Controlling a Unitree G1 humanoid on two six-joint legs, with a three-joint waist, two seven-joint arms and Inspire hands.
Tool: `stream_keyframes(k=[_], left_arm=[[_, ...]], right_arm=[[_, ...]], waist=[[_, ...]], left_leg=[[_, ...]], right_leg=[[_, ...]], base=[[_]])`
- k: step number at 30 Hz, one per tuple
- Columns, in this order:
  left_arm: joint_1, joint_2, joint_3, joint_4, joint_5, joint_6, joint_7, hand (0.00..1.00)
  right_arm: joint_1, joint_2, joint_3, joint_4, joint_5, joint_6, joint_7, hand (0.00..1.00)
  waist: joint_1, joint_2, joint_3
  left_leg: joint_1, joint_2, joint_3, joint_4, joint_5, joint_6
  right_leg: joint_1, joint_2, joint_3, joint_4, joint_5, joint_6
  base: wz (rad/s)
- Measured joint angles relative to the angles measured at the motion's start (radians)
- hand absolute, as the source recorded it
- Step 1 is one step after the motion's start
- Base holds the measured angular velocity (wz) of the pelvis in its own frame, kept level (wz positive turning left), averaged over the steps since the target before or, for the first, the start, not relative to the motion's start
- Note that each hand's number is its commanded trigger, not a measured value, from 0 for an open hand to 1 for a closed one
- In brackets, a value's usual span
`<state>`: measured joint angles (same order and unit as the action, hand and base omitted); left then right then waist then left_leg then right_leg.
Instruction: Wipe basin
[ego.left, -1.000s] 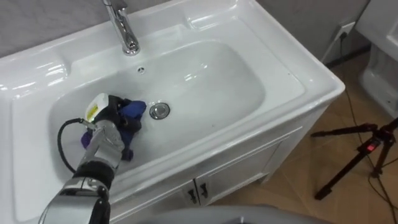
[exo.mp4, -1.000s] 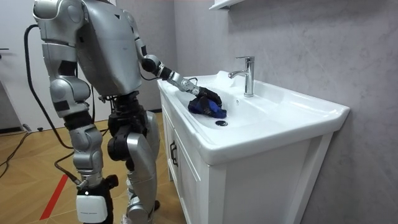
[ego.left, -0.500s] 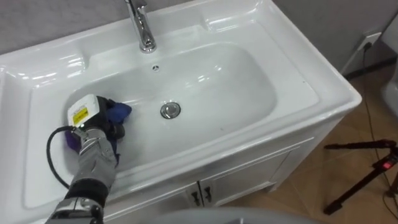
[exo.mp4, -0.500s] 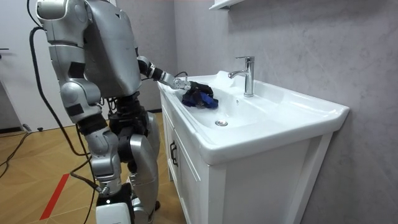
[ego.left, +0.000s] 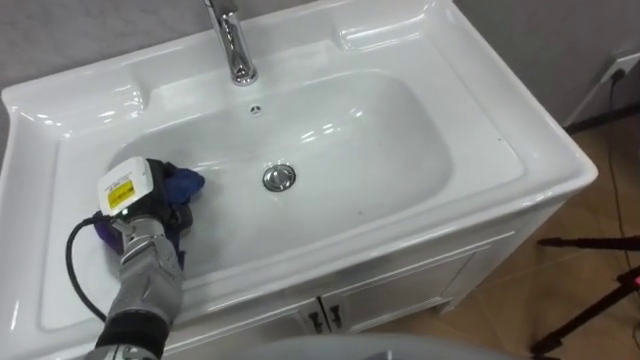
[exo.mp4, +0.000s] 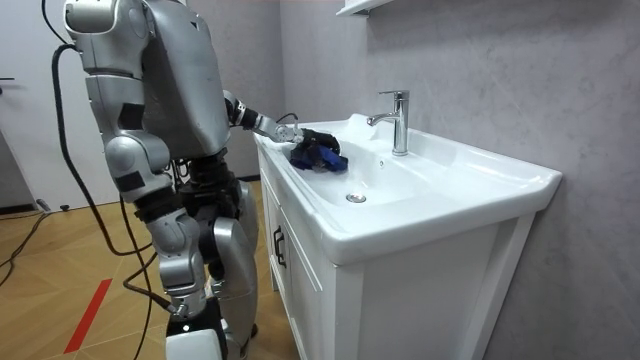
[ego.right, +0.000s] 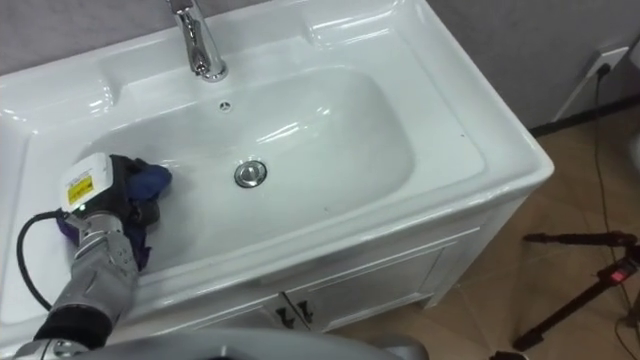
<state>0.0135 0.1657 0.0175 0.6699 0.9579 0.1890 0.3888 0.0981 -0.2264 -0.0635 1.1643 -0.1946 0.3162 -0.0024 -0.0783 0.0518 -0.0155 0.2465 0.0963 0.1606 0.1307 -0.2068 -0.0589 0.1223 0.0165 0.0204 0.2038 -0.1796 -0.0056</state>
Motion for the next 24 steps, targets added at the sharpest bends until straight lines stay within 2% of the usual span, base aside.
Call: stream_keyframes(k=[4,6,13,16,21,24], left_arm=[[-0.006,0.000,-0.022,0.023,0.016,0.003,0.018,1.00],[-0.015,0.000,-0.036,0.042,0.018,0.003,0.026,1.00],[-0.010,-0.008,-0.060,0.064,0.036,0.013,0.044,1.00],[-0.012,-0.013,-0.083,0.069,0.035,0.031,0.032,1.00],[-0.011,-0.017,-0.100,0.079,0.032,0.034,0.020,1.00],[-0.037,-0.020,-0.121,0.103,-0.059,0.035,0.007,1.00]], right_arm=[[0.000,0.001,0.007,0.017,0.037,-0.021,-0.010,0.00],[0.000,0.002,0.021,0.041,0.058,-0.027,-0.010,0.00],[0.017,0.042,0.025,0.086,0.135,-0.029,-0.013,0.00],[0.023,0.047,0.031,0.088,0.159,-0.031,-0.018,0.00],[0.025,0.053,0.042,0.088,0.158,-0.031,-0.016,0.00],[0.024,0.058,0.042,0.103,0.158,-0.032,-0.006,0.00]], waist=[[-0.006,-0.013,0.0005],[-0.004,-0.019,0.0047],[-0.021,-0.038,0.0044],[-0.034,-0.039,0.0045],[-0.055,-0.043,0.0045],[-0.071,-0.045,0.0055]], left_leg=[[0.013,-0.001,-0.001,-0.001,0.000,0.000],[0.028,-0.001,0.002,-0.002,0.000,0.000],[0.045,-0.003,0.007,-0.002,0.000,-0.001],[0.059,-0.004,0.032,-0.002,0.000,-0.001],[0.070,-0.005,0.059,-0.002,-0.001,-0.001],[0.075,-0.005,0.071,-0.002,-0.001,-0.001]], right_leg=[[0.023,-0.002,-0.007,0.001,-0.008,0.001],[0.034,-0.003,-0.007,-0.001,-0.009,0.001],[0.046,-0.004,0.000,0.002,-0.018,0.002],[0.053,-0.004,0.012,0.003,-0.018,0.002],[0.053,-0.002,0.035,0.003,-0.017,0.005],[0.052,0.000,0.056,0.003,-0.015,0.007]], base=[[0.08],[0.06],[-0.02],[-0.10],[-0.13],[-0.14]])
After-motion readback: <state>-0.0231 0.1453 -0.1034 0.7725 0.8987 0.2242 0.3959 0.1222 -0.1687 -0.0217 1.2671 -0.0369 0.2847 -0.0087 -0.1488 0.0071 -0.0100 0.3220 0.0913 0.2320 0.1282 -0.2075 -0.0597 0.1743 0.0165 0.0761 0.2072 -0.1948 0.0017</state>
